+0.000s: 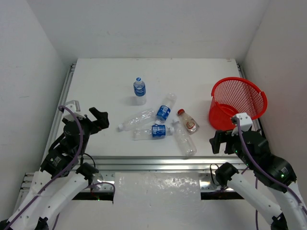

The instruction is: Put the plastic bottles in the bin

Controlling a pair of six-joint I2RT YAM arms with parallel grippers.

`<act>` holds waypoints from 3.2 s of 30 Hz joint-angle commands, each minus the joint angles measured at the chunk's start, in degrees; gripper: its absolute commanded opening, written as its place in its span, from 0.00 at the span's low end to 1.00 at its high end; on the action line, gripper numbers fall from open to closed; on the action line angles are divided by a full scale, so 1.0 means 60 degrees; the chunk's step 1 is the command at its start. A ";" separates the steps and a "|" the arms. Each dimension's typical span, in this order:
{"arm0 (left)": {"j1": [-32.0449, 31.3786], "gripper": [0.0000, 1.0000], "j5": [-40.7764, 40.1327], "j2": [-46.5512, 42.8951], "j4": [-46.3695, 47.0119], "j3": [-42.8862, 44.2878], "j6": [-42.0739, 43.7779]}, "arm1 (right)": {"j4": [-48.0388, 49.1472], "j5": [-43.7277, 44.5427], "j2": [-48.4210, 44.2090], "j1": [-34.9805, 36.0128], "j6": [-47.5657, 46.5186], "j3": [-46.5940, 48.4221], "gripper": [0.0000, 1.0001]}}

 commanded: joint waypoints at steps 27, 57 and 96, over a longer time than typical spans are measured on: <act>-0.0058 1.00 0.3159 0.3383 0.1794 0.0662 -0.0995 | 0.0720 -0.1395 0.0328 0.0047 -0.0758 -0.0055 0.99; 0.0176 0.84 0.1094 1.2950 0.5639 0.6329 0.2388 | 0.0867 -0.2537 0.0679 0.0046 -0.1256 -0.0085 0.99; -0.0762 0.02 0.9559 0.4236 0.3438 0.2712 -0.1040 | 0.5745 -0.7297 0.7018 0.2446 -0.3702 0.2815 0.99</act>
